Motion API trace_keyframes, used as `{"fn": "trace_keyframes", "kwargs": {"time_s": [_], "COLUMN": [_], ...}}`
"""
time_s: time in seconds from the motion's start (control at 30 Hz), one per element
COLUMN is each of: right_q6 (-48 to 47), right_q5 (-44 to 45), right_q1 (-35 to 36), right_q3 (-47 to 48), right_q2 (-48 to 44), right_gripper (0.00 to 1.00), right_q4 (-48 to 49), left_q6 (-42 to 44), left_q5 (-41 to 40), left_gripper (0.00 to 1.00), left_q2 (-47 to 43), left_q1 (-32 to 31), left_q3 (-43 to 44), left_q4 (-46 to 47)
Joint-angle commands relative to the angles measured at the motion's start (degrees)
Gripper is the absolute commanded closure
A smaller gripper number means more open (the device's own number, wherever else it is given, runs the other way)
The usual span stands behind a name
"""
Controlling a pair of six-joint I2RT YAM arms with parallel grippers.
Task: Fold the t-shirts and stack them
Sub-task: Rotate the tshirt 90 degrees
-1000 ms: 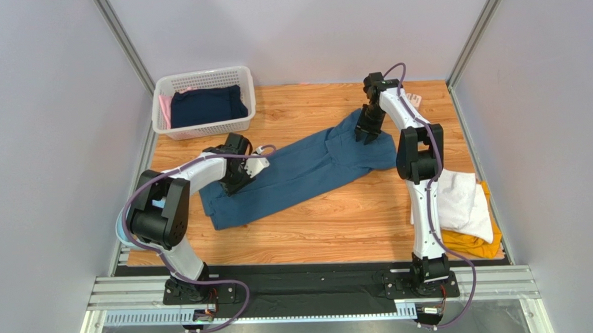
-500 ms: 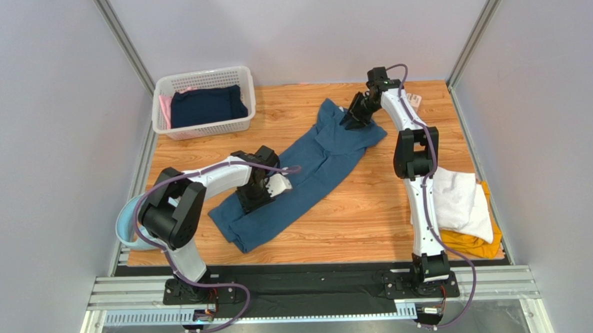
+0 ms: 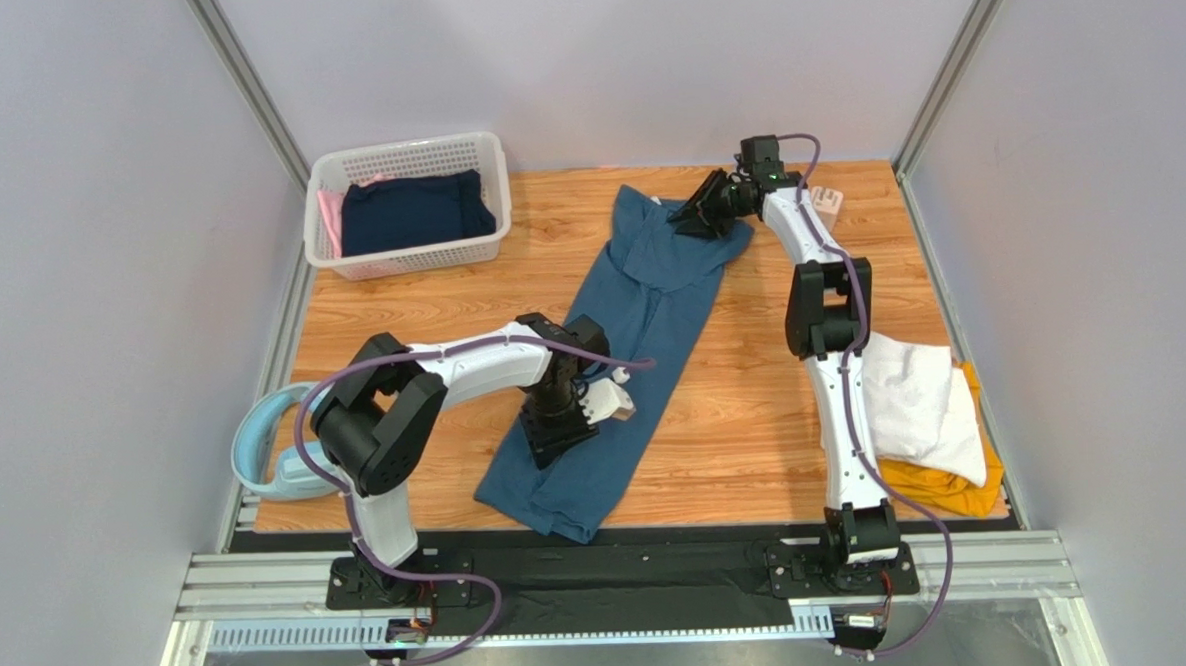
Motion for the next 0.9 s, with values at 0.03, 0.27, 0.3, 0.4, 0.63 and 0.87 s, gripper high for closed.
{"fn": "trace_keyframes", "kwargs": {"time_s": [0.03, 0.27, 0.3, 0.4, 0.63, 0.87], "right_q6": [6.3, 6.4, 6.4, 5.5, -1.4, -9.8], "right_q5": [-2.4, -5.3, -6.0, -6.8, -1.8, 6.3], "right_q1": [-0.7, -1.0, -1.1, -1.1, -0.3, 3.6], "right_q3": [3.6, 6.0, 6.2, 6.3, -7.1, -35.7], "right_q2": [2.1, 0.8, 0.5, -2.0, -19.2, -37.3], "right_gripper": [0.64, 0.60, 0.59, 0.58, 0.57, 0.52], "right_q4": [11.4, 15.9, 16.0, 14.6, 0.5, -2.2], "left_q6": [-1.8, 1.0, 1.2, 1.8, -1.3, -4.4], "left_q5": [16.3, 19.9, 19.2, 16.6, 11.6, 5.9], "left_gripper": [0.60, 0.60, 0.60, 0.60, 0.60, 0.64], "left_q2": [3.5, 4.6, 4.2, 2.0, -2.6, 3.5], "left_q1": [-4.8, -7.7, -7.6, -5.8, 6.3, 12.2], "left_q3": [1.7, 9.0, 10.5, 17.4, 31.2, 28.2], "left_q4": [-2.6, -6.3, -6.8, -8.5, -1.0, 8.9]}}
